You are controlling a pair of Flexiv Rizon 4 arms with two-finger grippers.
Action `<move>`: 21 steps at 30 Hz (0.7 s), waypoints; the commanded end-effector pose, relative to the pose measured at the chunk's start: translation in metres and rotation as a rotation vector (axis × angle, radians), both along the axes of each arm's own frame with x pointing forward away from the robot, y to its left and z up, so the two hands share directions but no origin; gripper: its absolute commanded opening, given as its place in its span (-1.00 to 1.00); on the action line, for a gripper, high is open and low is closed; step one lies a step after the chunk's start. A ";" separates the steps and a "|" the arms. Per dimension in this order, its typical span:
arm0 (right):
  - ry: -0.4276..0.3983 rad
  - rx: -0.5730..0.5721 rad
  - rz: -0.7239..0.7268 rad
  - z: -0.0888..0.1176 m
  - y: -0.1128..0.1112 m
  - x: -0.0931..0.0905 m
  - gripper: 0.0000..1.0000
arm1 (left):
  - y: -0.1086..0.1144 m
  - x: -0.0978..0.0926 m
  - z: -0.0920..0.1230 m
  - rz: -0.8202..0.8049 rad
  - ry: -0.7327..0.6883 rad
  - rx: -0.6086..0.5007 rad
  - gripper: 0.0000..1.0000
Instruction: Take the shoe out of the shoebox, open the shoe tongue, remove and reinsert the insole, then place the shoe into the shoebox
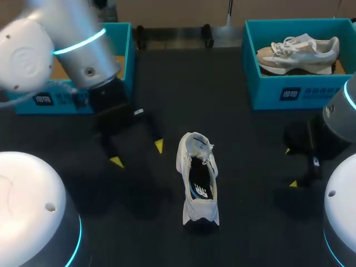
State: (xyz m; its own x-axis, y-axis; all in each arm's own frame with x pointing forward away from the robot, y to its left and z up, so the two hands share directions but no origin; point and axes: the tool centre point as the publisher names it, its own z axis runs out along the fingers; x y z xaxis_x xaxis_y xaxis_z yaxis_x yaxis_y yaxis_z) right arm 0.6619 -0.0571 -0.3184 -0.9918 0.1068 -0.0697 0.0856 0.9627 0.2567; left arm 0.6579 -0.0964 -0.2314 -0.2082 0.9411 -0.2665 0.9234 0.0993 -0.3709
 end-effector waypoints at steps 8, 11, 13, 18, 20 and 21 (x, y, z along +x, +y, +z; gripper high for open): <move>-0.002 0.000 0.000 0.000 -0.001 -0.002 1.00 | -0.051 0.017 0.005 -0.137 -0.056 0.082 -1.00; -0.002 0.000 0.000 0.000 -0.001 -0.002 1.00 | -0.060 0.019 0.002 -0.171 -0.065 0.094 -1.00; -0.002 0.000 0.000 0.000 -0.001 -0.002 1.00 | -0.066 0.020 -0.001 -0.197 -0.072 0.101 -1.00; -0.002 0.000 0.000 0.000 -0.001 -0.002 1.00 | -0.078 0.020 -0.004 -0.295 -0.052 0.100 -1.00; -0.002 0.000 0.000 0.000 -0.001 -0.002 1.00 | -0.080 0.020 -0.004 -0.336 -0.040 0.130 -1.00; -0.002 0.000 0.000 0.000 -0.001 -0.002 1.00 | -0.080 0.020 -0.004 -0.336 -0.040 0.130 -1.00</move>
State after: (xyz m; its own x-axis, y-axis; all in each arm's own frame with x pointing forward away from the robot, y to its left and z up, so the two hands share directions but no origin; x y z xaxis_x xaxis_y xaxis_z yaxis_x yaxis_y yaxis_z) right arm 0.6619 -0.0572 -0.3185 -0.9918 0.1068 -0.0695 0.0857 0.9626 0.2568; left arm 0.6678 -0.1660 -0.2342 0.0921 0.9677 -0.2345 0.9364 -0.1643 -0.3102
